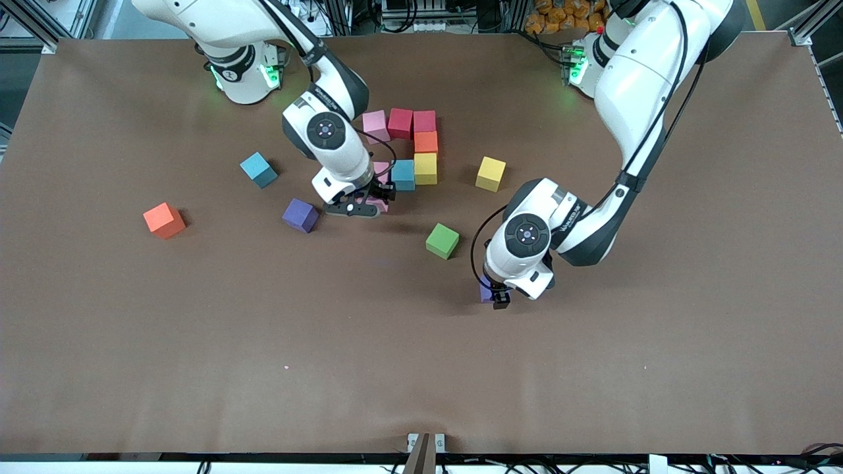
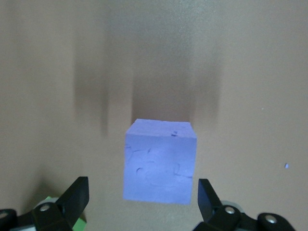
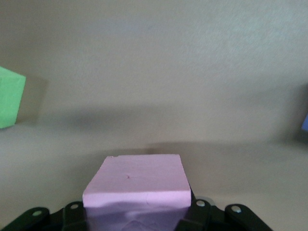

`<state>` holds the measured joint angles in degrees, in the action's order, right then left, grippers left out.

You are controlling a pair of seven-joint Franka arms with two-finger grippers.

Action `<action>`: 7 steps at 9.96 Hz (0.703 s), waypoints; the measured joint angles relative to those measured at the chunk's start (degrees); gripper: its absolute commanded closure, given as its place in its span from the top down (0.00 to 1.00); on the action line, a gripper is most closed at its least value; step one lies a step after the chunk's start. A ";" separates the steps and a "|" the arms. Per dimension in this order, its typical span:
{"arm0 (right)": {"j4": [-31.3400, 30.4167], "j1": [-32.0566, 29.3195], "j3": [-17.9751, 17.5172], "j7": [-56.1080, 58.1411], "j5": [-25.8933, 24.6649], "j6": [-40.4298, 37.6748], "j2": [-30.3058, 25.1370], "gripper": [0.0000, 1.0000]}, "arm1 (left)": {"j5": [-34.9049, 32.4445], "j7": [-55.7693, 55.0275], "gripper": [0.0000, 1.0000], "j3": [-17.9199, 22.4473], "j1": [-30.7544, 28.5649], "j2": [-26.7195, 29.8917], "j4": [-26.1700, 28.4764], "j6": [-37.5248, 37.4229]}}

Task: Form number 2 with 11 blocks
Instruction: 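Grasp the lavender cube with the left gripper while the right gripper holds pink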

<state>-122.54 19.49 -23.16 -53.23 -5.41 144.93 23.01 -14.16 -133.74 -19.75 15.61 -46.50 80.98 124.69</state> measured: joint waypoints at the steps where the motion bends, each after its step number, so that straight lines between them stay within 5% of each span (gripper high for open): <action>1: -0.19 0.67 0.27 -2.07 -2.43 0.30 0.26 0.44 | 0.00 0.00 1.00 0.55 0.07 -0.52 0.03 0.80; 7: -0.27 0.81 1.14 -2.73 -3.85 0.85 1.50 0.44 | -0.07 0.00 1.00 1.77 0.53 -2.75 0.11 2.93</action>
<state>-122.81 20.30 -22.02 -55.96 -9.26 145.78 24.52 -14.23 -133.74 -17.97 16.14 -49.25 81.08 127.62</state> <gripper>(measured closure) 0.357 0.000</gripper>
